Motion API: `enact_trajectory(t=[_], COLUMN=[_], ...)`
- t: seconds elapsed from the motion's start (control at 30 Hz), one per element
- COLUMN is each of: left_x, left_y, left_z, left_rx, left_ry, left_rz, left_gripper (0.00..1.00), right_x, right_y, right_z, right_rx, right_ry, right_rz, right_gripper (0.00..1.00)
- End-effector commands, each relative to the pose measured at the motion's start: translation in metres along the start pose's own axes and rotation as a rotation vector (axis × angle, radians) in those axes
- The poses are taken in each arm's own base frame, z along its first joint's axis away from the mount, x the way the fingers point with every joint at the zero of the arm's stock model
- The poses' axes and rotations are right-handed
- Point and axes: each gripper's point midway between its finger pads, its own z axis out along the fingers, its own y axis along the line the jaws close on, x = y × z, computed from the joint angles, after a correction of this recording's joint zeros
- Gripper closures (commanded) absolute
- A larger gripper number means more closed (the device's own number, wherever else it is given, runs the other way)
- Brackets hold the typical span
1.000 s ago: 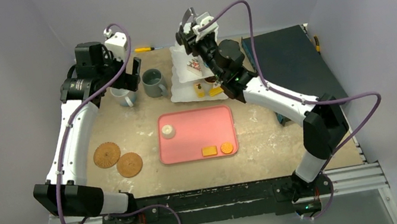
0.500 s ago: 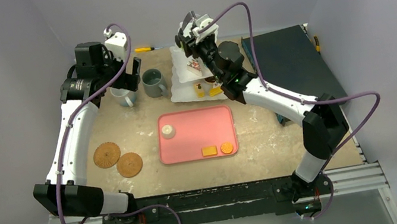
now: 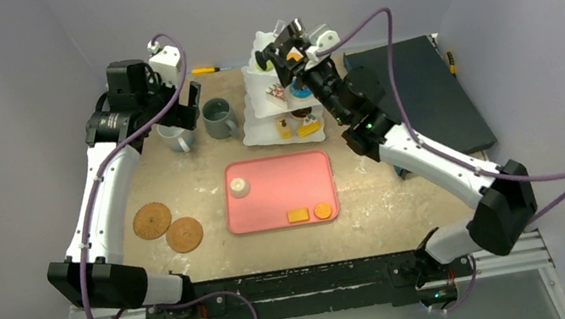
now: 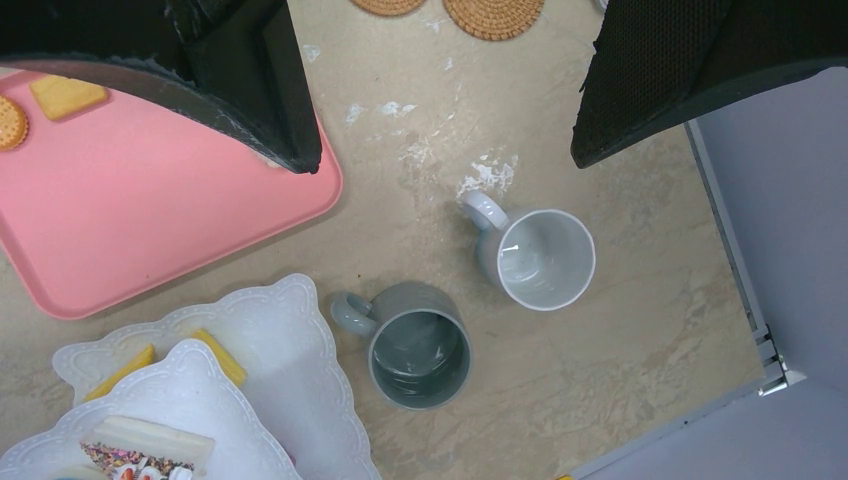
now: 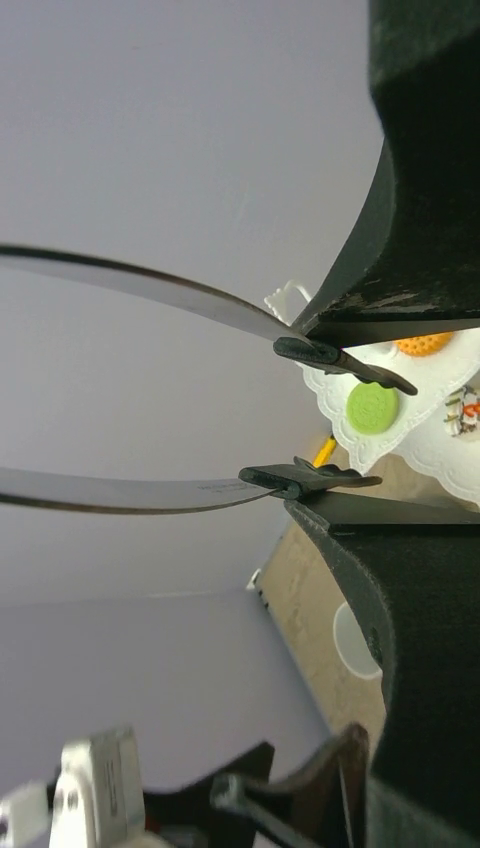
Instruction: Serve the afternoon tea
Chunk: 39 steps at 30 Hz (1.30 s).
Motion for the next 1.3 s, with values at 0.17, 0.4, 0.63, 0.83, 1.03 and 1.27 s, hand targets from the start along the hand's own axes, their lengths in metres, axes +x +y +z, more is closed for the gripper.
enact_trajectory(t=[0.17, 0.4, 0.63, 0.83, 1.03, 1.27], left_x=[-0.018, -0.020, -0.020, -0.020, -0.021, -0.020], left_y=[0.008, 0.008, 0.009, 0.009, 0.009, 0.010], left_z=[-0.013, -0.014, -0.016, -0.017, -0.019, -0.018], left_rx=[-0.027, -0.027, -0.030, -0.030, -0.033, -0.033], left_ry=[-0.064, -0.065, -0.063, -0.062, -0.064, -0.061], left_rz=[0.012, 0.006, 0.007, 0.007, 0.012, 0.018], left_gripper=[0.05, 0.05, 0.05, 0.05, 0.05, 0.05], right_x=[0.019, 0.059, 0.099, 0.120, 0.151, 0.181], right_y=[0.042, 0.096, 0.141, 0.172, 0.187, 0.201], right_z=[-0.058, -0.090, -0.112, -0.116, -0.107, -0.098], right_rx=[-0.197, -0.274, -0.365, -0.421, -0.427, -0.436], right_ry=[0.066, 0.158, 0.223, 0.230, 0.240, 0.260], right_rz=[0.050, 0.083, 0.157, 0.180, 0.183, 0.180], right_gripper=[0.46, 0.45, 0.44, 0.44, 0.43, 0.41])
